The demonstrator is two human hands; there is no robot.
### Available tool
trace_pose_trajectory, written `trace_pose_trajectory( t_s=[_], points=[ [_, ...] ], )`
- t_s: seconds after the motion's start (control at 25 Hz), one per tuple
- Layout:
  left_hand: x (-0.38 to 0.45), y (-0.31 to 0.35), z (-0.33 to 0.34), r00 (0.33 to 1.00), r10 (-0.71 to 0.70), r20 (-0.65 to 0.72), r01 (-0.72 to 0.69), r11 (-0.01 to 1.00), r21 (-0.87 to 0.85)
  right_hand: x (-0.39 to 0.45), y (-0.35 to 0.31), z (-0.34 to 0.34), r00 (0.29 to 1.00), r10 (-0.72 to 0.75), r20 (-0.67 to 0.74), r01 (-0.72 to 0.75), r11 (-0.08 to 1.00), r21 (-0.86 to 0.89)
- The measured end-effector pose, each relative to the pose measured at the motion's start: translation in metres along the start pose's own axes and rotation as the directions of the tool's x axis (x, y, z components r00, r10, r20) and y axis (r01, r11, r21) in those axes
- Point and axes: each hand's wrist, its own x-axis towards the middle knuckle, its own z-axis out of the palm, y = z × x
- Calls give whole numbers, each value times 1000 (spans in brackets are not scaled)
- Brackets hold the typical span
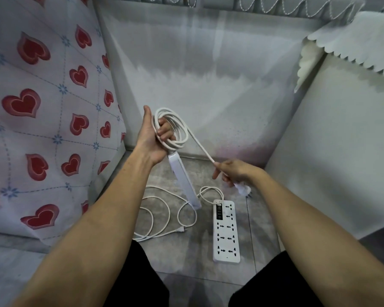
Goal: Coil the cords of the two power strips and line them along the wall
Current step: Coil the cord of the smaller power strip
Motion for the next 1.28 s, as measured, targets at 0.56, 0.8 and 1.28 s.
trace_pose_trajectory(
  t_s=[0.56,0.8,1.28],
  points=[
    [1,-10,2,1000,-14,-6,14,664,747,-57,-121,9,641,-764,-71,514,496,-700],
    [-16,-19,22,997,-35,72,-39,571,820,-53,-109,-15,508,-814,-282,617,572,-541],
    [-11,-28,24,999,-15,28,-19,447,894,-42,-78,-21,829,-552,-84,485,787,-381]
  ],
)
